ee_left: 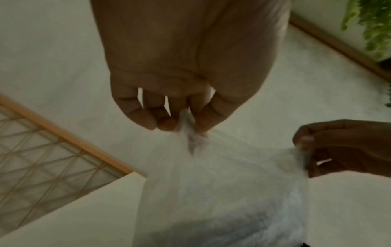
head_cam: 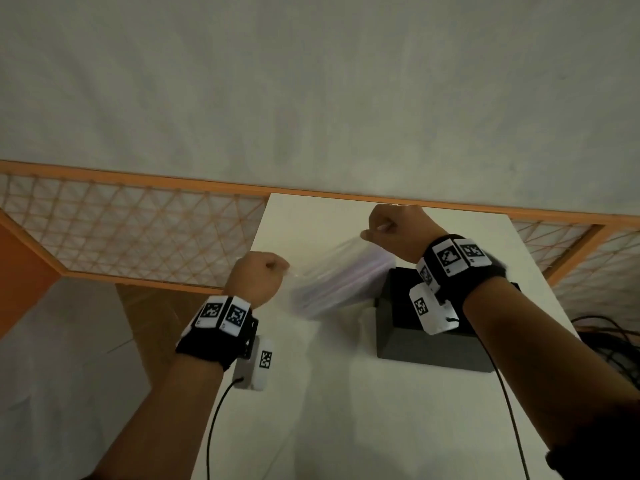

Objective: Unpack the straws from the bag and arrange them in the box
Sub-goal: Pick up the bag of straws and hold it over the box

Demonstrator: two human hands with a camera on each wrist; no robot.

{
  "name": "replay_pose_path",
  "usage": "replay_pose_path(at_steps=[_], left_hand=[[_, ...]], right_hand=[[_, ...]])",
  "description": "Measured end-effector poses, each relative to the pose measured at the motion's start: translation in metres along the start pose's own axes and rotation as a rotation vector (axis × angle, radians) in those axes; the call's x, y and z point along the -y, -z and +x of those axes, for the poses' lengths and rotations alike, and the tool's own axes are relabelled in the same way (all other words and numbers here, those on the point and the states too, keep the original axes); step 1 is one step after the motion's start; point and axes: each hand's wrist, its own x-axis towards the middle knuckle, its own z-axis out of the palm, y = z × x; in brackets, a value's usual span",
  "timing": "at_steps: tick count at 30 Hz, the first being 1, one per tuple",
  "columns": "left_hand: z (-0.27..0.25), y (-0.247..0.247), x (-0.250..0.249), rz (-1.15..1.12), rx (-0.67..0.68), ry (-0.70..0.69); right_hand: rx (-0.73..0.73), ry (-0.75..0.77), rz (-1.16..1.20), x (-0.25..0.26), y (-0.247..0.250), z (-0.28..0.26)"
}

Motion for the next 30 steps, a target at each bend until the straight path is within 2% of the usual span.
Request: replay_pose_path(at_steps=[2, 4, 6, 8, 11, 14, 16, 19, 21, 24, 27, 30], left_hand=[[0.004, -0.002, -0.004, -0.150, -0.170, 0.042], [0.007, -0.003, -0.010, -0.203, -0.269, 0.036], [0.010, -0.004, -0.015, -0.174, -0.256, 0.005], [0.011, -0.004, -0.016, -0.110, -0.168, -0.066], [0.009, -0.004, -0.014, -0.076, -0.100, -0.299], [0.003, -0.004, -0.009, 0.018, -0.224, -0.465], [0.000, -0.002, -0.009, 0.113, -0.273, -0.468], [0.005, 0.001, -0.016, 0.170, -0.185, -0.381], [0.011, 0.005, -0.021, 0.026, -0.120, -0.279], [0.016, 0.011, -0.029, -0.141, -0.002, -0.179], [0.017, 0.006, -0.040, -0.146, 0.114, -0.196], [0.015, -0.007, -0.054, -0.167, 0.189, -0.261]], right_hand=[[-0.010, -0.051, -0.042, 0.001, 0.000, -0.002], [-0.023, -0.094, -0.026, 0.002, -0.002, -0.003], [0.006, -0.107, -0.023, 0.002, -0.005, -0.005], [0.082, -0.104, -0.057, 0.001, -0.005, -0.008], [0.170, -0.160, -0.141, 0.000, -0.001, -0.012], [0.062, -0.203, -0.229, 0.001, 0.006, -0.011], [-0.058, -0.187, -0.223, 0.007, 0.014, -0.010], [-0.098, -0.060, -0.150, 0.021, 0.024, -0.008], [-0.099, 0.008, -0.150, 0.027, 0.030, -0.011], [-0.150, 0.015, -0.276, 0.022, 0.039, -0.021], [-0.174, 0.014, -0.466, 0.017, 0.035, -0.030], [-0.106, 0.157, -0.368, 0.025, 0.013, -0.042]])
